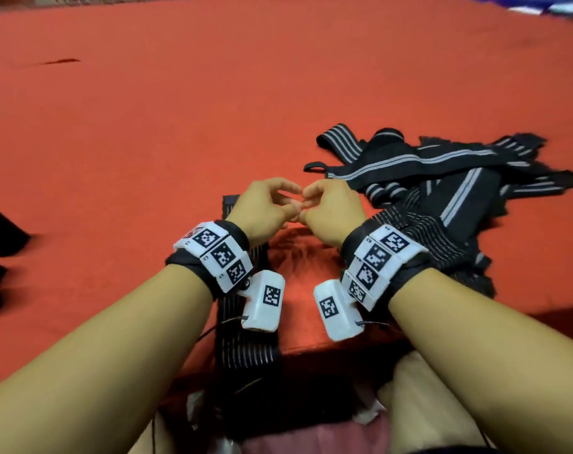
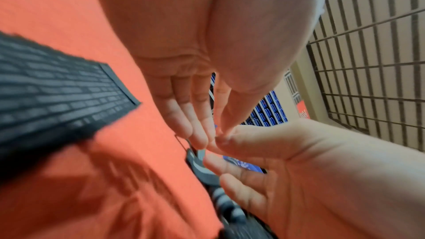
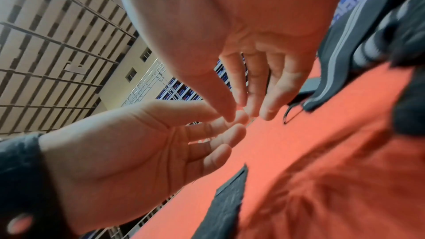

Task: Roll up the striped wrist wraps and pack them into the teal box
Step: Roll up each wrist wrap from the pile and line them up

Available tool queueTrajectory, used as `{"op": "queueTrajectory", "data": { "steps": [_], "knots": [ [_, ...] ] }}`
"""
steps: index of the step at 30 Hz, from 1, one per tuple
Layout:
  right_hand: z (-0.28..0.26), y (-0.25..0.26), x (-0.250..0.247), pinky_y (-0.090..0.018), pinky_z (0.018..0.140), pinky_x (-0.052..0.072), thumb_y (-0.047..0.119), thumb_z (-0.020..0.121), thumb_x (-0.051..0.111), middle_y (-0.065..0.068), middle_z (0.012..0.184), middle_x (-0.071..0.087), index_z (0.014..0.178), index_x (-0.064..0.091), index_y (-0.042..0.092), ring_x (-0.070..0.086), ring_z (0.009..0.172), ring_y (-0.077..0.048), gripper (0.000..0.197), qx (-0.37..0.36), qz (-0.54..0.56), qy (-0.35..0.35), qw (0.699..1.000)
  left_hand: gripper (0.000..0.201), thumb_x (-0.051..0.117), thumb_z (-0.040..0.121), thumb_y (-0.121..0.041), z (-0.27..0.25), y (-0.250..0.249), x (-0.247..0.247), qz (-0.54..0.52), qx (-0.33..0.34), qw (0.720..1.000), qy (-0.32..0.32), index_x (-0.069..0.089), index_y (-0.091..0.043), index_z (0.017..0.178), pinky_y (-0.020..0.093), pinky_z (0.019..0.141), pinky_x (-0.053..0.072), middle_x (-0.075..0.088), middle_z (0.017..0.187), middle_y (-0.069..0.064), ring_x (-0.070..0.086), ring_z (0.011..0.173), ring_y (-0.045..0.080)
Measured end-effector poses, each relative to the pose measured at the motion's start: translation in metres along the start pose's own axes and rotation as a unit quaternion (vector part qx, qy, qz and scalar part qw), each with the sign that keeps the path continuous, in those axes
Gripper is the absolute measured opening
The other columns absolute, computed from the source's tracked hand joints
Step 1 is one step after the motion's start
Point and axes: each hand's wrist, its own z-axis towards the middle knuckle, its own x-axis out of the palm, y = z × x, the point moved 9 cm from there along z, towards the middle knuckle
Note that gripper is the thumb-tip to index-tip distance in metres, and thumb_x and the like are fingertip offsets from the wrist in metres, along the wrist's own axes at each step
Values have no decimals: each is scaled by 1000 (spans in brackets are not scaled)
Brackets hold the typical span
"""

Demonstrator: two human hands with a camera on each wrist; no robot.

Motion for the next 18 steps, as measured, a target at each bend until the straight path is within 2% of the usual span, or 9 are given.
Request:
{"op": "queueTrajectory", "data": {
  "steps": [2,6,8,10,12,13,15,17,18],
  "knots": [
    [-14,-20,-36,-33,93,52,17,79,76,-2,105,72,99,66,26,65,105,-23,24,17,-36,-32,999,20,68,92,-3,-4,-14,34,20,9,999,32,66,-18,105,28,68,53,73,89,3,70,80,18],
    [-35,-63,-95,-33,99,47,16,78,78,-5,124,66,116,68,22,59,119,-28,40,61,-95,-90,989,32,78,86,-16,-6,-30,94,109,14,991,73,68,-19,116,38,88,57,72,118,5,70,91,18],
    [-41,-84,-112,-35,103,46,16,77,78,-6,130,63,121,65,21,56,123,-30,46,89,-109,-102,985,45,81,83,-19,-1,-33,113,148,0,986,81,65,-22,125,39,99,53,68,128,3,67,108,20],
    [-45,-99,-122,-35,104,45,16,77,78,-7,133,61,125,63,20,55,125,-30,51,106,-113,-98,983,57,84,80,-20,5,-31,128,159,-31,983,91,60,-21,132,40,103,50,67,129,4,64,116,23],
    [-47,-107,-124,-32,103,44,14,78,78,-7,134,60,129,61,19,55,125,-29,54,104,-113,-84,985,63,84,79,-21,10,-30,138,186,-51,977,89,58,-19,136,39,102,51,69,124,5,66,112,25],
    [-47,-108,-124,-31,102,43,14,78,78,-7,134,59,130,60,18,55,125,-28,55,98,-110,-79,986,58,84,80,-21,12,-31,140,206,-53,974,80,61,-19,133,35,99,52,71,119,4,67,108,24],
    [-48,-110,-126,-31,102,43,14,79,78,-6,136,57,130,59,19,54,126,-26,55,92,-101,-76,988,31,80,83,-20,13,-39,139,223,-41,972,55,71,-22,113,31,88,53,73,102,2,68,99,23],
    [-48,-110,-128,-31,101,43,18,78,80,-6,137,56,132,58,18,53,127,-25,58,92,-93,-73,989,11,76,85,-19,13,-46,137,184,-14,982,45,71,-25,91,34,82,55,71,86,-1,69,89,24],
    [-47,-110,-128,-31,101,43,22,77,82,-6,137,56,133,56,18,54,126,-26,62,93,-89,-70,989,11,74,87,-16,13,-51,136,147,-4,988,47,69,-25,87,34,79,55,69,79,-3,68,83,24]
  ]
}}
